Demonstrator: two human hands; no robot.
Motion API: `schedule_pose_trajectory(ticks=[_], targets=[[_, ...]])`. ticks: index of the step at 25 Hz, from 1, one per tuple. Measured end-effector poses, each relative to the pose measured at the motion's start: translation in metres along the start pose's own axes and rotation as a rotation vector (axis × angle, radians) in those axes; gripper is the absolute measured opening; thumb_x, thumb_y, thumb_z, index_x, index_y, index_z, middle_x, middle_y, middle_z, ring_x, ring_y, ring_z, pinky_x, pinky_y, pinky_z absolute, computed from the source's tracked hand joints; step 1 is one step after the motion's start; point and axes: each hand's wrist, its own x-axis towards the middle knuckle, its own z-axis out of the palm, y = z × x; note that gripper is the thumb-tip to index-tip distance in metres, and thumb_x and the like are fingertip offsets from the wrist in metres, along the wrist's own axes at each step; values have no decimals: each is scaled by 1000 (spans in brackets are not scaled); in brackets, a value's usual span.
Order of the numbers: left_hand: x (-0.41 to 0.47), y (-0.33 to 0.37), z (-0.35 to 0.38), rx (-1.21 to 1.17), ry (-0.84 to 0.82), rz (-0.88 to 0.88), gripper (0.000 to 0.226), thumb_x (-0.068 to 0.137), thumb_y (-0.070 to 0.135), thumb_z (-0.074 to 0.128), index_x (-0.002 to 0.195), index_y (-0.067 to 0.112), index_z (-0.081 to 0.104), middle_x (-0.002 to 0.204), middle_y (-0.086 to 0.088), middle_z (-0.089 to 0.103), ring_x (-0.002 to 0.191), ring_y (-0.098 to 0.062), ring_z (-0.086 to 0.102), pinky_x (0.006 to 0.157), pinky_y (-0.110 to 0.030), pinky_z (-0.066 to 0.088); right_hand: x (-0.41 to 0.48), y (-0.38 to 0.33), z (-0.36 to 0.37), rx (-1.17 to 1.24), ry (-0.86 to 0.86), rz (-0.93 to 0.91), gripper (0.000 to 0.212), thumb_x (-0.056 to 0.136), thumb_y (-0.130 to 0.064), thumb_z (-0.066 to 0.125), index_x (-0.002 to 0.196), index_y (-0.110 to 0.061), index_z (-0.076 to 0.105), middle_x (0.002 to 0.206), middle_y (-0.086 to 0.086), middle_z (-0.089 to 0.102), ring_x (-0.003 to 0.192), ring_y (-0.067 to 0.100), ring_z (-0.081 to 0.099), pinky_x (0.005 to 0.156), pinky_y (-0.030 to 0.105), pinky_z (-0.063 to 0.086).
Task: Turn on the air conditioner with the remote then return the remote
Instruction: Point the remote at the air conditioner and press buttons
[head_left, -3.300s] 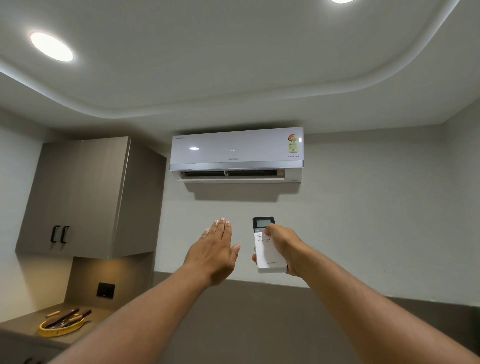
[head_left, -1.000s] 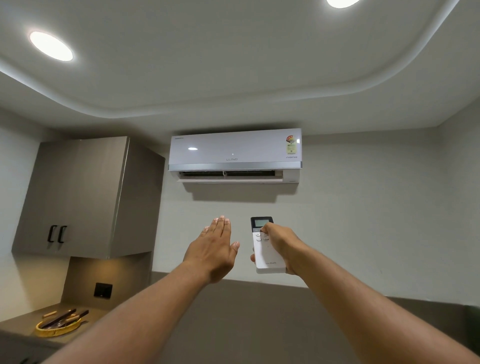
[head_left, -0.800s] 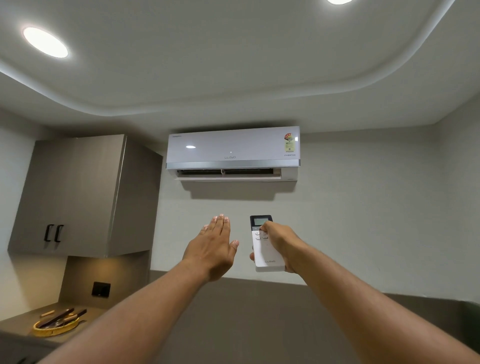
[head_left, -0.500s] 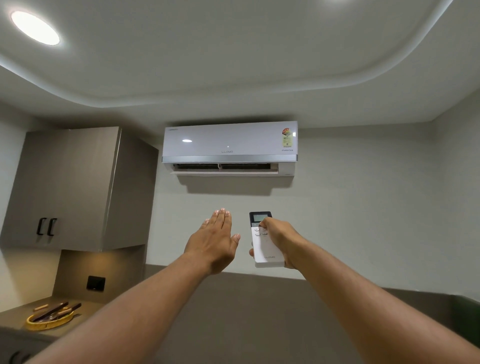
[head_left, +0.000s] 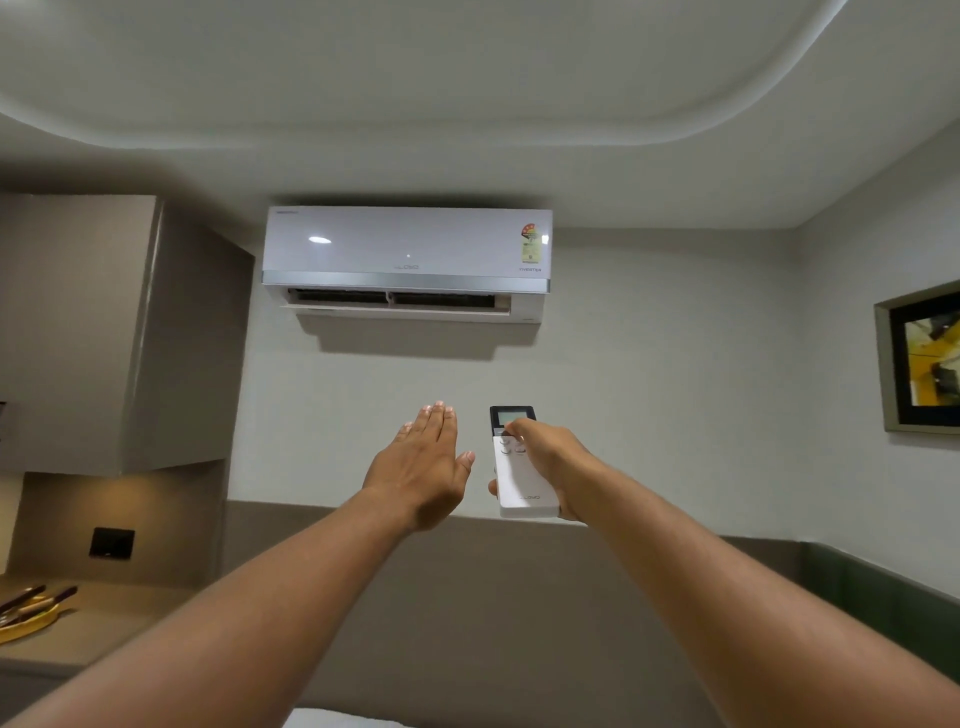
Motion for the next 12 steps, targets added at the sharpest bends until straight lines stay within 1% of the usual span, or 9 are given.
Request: schedule_pose_trajectory(ticks=[3, 6, 7, 9, 10, 11, 12], targets=[[8, 27, 19, -48, -20, 31, 67, 99, 47, 16, 153, 10, -2, 163, -8, -4, 148, -19, -5, 118, -36, 3, -1, 10, -29, -17, 55, 5, 20, 92, -29, 54, 101, -12, 60, 55, 11, 73, 59, 34, 76, 59, 34, 60], [12, 65, 39, -104, -45, 88, 68, 99, 48, 15, 153, 10, -3, 163, -8, -4, 148, -18, -5, 118, -36, 3, -4, 21, -68, -19, 150, 22, 18, 93, -26, 53, 98, -11, 60, 58, 14, 74, 60, 35, 77, 64, 40, 62], [12, 82, 45, -123, -57, 107, 68, 99, 48, 15, 153, 10, -3, 163, -7, -4, 148, -18, -5, 118, -36, 3, -7, 25, -85, -20, 185, 29, 17, 93, -26, 53, 97, -11, 59, 58, 14, 74, 59, 35, 76, 62, 39, 63], [14, 115, 55, -161, -65, 136, 68, 99, 49, 15, 153, 11, -3, 163, -7, -5, 148, -18, -5, 118, -36, 3, -18, 33, -120, -21, 247, 46, 15, 94, -25, 53, 94, -11, 58, 59, 15, 74, 55, 34, 76, 50, 35, 61], [16, 130, 58, -179, -66, 152, 68, 99, 49, 14, 153, 11, -3, 163, -7, -4, 148, -18, -5, 118, -36, 3, -22, 37, -135, -25, 274, 53, 15, 94, -24, 53, 93, -11, 58, 62, 16, 75, 55, 34, 76, 49, 35, 61], [18, 152, 60, -199, -71, 175, 68, 99, 49, 14, 153, 11, -3, 163, -7, -5, 148, -18, -5, 118, -36, 3, -30, 40, -158, -34, 313, 60, 14, 93, -24, 53, 92, -11, 57, 69, 18, 76, 59, 35, 77, 53, 37, 63], [20, 171, 62, -216, -72, 197, 68, 99, 49, 14, 153, 11, -3, 163, -7, -5, 148, -18, -5, 118, -36, 4, -35, 44, -177, -44, 349, 65, 14, 93, -25, 53, 91, -12, 57, 79, 20, 77, 67, 36, 78, 62, 40, 65]])
